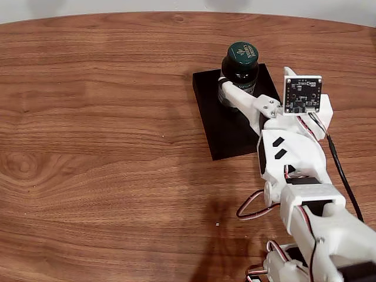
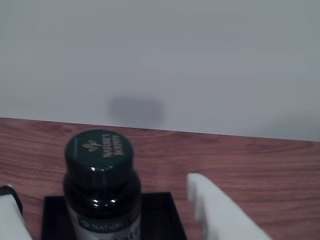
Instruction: Pick up the pill bottle and place it in the black box.
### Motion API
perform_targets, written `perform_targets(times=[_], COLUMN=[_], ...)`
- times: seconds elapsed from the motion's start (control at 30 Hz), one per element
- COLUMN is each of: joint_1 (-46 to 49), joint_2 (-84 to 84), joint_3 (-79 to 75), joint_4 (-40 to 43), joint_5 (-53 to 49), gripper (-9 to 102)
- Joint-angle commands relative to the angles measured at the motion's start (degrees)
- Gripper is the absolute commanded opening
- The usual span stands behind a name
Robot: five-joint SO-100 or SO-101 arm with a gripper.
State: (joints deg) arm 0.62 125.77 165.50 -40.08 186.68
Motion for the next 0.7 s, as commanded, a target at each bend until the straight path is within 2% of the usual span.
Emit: perform_targets(times=[0.0,0.2,0.37,0.6,0.67], joint_1=[0.88,1.23,0.09,-2.02,-1.93], joint_2=[8.96,16.17,23.99,31.03,32.34], joint_3=[-2.46,-2.9,-2.99,-2.2,-0.62], joint_4=[6.68,19.16,34.45,48.43,49.92], joint_5=[0.18,-2.11,-4.04,-7.29,-7.29], gripper=[41,40,39,36,35])
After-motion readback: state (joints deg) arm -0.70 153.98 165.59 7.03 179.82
